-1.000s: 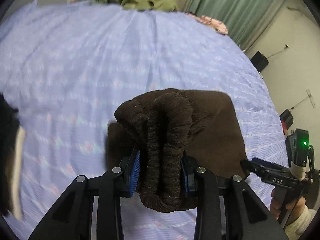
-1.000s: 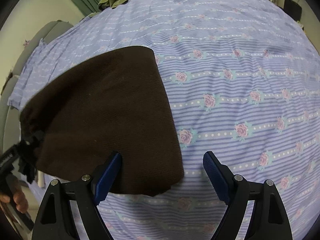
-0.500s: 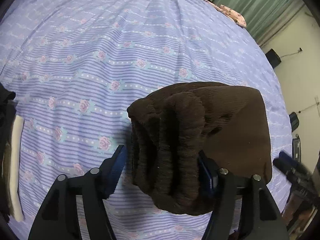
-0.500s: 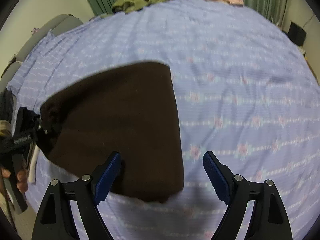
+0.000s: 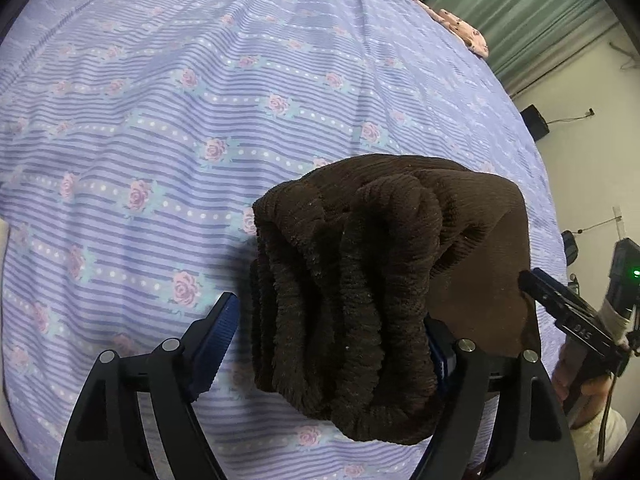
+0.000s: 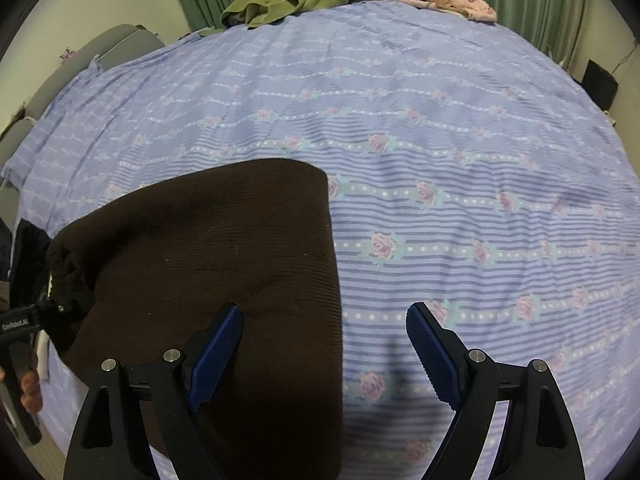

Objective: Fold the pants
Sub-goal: 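Lift the folded brown sweatpants off the bed with both tools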

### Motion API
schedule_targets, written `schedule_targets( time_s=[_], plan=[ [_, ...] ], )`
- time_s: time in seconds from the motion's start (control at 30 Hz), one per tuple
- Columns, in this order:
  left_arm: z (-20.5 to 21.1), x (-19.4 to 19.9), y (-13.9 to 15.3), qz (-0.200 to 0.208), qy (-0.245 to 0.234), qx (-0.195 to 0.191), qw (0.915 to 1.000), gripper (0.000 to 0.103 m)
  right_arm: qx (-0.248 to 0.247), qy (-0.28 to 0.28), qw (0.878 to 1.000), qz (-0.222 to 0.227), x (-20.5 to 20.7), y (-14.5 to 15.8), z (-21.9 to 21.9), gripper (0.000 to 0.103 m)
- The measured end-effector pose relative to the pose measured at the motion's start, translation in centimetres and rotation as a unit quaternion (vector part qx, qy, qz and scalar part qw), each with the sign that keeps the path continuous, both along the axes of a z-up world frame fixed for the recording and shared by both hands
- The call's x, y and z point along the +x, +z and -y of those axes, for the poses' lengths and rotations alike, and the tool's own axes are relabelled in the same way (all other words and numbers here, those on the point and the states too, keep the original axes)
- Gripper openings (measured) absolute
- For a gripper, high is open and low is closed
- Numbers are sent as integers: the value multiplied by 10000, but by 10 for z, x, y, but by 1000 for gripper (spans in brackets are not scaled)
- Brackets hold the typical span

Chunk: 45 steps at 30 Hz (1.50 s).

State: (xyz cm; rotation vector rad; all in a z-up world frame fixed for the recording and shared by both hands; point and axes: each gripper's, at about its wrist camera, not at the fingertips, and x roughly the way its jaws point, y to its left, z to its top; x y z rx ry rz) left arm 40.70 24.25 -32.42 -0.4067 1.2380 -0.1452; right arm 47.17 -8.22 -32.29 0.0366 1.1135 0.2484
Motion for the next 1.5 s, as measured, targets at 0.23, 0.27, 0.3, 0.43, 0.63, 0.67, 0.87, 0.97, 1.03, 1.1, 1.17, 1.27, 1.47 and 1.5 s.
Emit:
schedule_targets(
  time_s=[0.23, 0.27, 0.3, 0.43, 0.63, 0.67, 0.87, 0.97, 1.03, 1.1, 1.17, 1.27, 1.47, 1.5],
  plan=[
    [-3, 3, -20, -25, 78, -359, 9993, 87, 125, 20, 9997, -212, 8, -27, 0, 85],
    [-3, 3, -22, -24, 104, -429, 9990, 87, 151, 18, 9997, -208, 8, -29, 0, 85],
    [-3, 2, -26, -37, 142, -525, 9985, 87, 168, 22, 9997, -199, 8, -30, 0, 85],
    [-1, -1, -34, 9, 243, -643, 9976, 91, 362, 21, 9991, -209, 9, -35, 3, 85],
    [0, -5, -42, 89, 636, -830, 9945, 95, 658, -31, 9975, -254, 11, -46, 6, 85],
    [0, -6, -45, 99, 697, -888, 9936, 96, 720, -44, 9970, -280, 12, -47, 6, 85],
    [-6, -8, -57, 80, 1230, -1298, 9839, 100, 810, 98, 9963, -286, 19, -50, -2, 75],
    [-8, -12, -55, -34, 1455, -1460, 9785, 94, 978, 164, 9943, -388, 23, -49, -4, 64],
    [-8, -16, -49, -58, 1480, -1464, 9781, 81, 953, 221, 9944, -390, 22, -45, -7, 58],
    [-6, -21, -39, -30, 1444, -1318, 9807, 68, 916, 284, 9948, -354, 19, -38, -8, 48],
    [-4, -27, -24, 23, 1396, -1172, 9832, 55, 925, 280, 9948, -320, 15, -27, -7, 41],
    [0, -34, -3, 139, 1309, -1084, 9854, 47, 981, 253, 9947, -187, 4, -4, -3, 34],
    [12, -41, -2, -12, 1206, -1292, 9842, 48, 729, 153, 9972, 10, -18, 25, 7, 33],
    [17, -38, -7, -64, 1159, -1224, 9857, 51, 696, 121, 9975, 4, -20, 24, 9, 32]
  ],
)
